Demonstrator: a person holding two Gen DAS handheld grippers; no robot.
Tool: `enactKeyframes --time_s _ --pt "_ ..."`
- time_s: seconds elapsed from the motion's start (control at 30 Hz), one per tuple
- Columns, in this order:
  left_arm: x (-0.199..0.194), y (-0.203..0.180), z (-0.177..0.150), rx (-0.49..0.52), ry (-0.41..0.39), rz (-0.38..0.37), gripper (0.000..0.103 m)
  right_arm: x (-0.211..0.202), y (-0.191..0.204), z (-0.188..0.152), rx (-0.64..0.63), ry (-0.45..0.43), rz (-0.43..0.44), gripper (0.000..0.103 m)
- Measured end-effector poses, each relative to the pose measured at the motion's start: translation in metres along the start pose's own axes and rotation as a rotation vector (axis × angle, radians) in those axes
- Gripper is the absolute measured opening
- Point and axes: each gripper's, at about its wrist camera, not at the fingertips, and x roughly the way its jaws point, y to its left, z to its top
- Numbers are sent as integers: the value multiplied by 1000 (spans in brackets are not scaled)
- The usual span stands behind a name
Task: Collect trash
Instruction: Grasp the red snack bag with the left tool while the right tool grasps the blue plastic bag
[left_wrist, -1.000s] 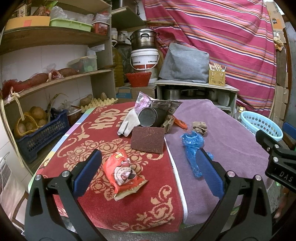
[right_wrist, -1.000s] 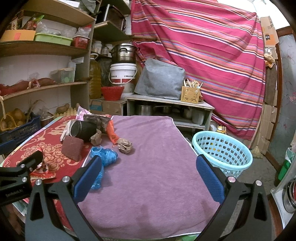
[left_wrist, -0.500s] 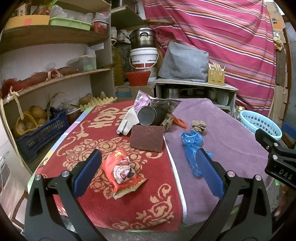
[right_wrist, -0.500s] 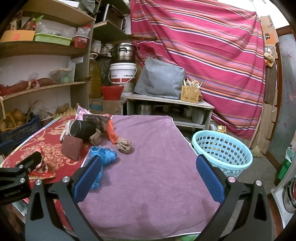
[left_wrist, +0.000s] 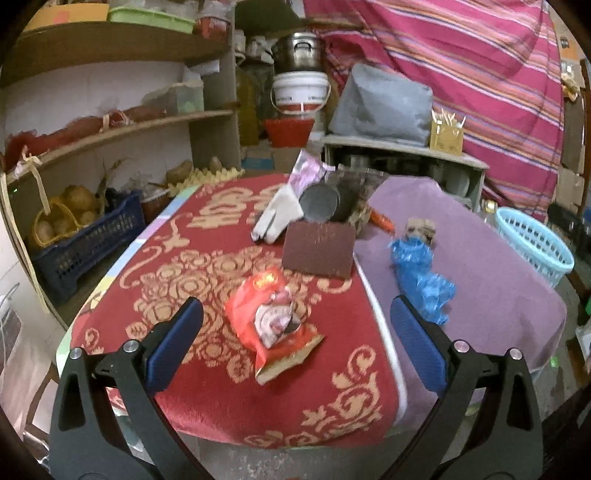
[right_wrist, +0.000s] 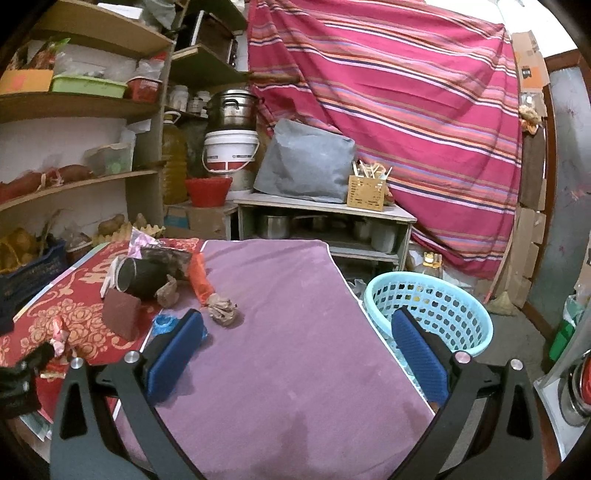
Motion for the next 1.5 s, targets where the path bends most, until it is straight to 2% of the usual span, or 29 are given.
enactKeyframes --time_s 0.13,0.2,0.37,0.53,0.6,0.67,0.77,0.97,1.1,1.17,1.4,1.5 --pt "9 0 -5 36 0 28 98 15 -3 1 -15 8 5 99" --pt "15 3 -4 46 -4 44 98 19 -2 3 -34 23 -28 99" --pt "35 16 2 -3 40 28 98 24 -6 14 -30 54 -35 99" --pt "57 19 3 -22 79 45 95 34 4 17 -85 70 -69 99" --pt "68 21 2 -24 110 41 83 38 3 15 -72 80 -63 99" --pt "80 22 1 -28 157 21 51 42 2 13 -58 94 -48 99" --pt "91 27 -2 -59 206 -2 43 47 1 10 -30 108 -49 99" --pt "85 27 27 -42 160 -13 37 63 21 1 -37 161 -6 99" --pt "82 28 61 1 64 6 37 69 37 0 -36 166 18 99" --pt "85 35 79 -8 28 7 37 73 48 0 -30 170 34 99" --pt "106 67 101 -133 44 -22 37 99 93 -8 -19 224 89 99" --pt "109 68 106 -123 29 -23 37 113 116 -17 -50 260 89 99"
